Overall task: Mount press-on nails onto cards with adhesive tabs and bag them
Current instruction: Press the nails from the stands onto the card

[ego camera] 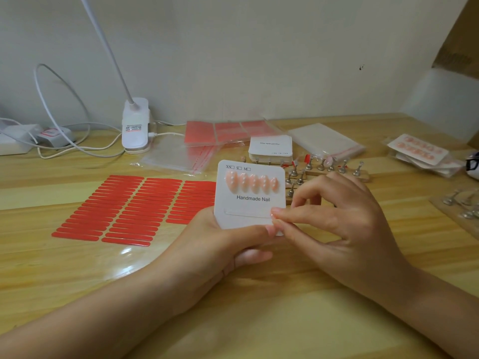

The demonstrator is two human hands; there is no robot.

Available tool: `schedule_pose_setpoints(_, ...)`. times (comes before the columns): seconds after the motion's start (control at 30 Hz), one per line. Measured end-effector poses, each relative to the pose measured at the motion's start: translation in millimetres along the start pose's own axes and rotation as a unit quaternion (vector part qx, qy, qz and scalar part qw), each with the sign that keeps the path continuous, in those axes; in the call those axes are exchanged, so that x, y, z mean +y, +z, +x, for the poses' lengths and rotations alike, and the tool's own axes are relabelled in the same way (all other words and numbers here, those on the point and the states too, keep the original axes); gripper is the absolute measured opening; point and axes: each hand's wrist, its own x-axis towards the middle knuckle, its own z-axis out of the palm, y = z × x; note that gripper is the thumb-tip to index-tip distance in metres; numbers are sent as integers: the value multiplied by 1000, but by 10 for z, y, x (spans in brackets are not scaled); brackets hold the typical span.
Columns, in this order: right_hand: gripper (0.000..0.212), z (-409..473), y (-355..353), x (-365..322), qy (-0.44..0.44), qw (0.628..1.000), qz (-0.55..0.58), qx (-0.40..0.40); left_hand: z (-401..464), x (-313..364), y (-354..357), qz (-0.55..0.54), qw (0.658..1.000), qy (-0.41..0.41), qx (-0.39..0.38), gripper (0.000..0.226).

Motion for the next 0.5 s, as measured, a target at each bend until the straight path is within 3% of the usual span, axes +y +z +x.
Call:
schedule_pose_setpoints(0.3, 19, -5, -12, -50, 21, 999, 1, -33, -1, 16, -12, -12, 1000, -3, 5, 29)
schedule_pose_setpoints(0.5, 26, 5, -12, -109, 177, 962, 207, -17, -13, 20, 11, -3, 1000, 3, 8, 25)
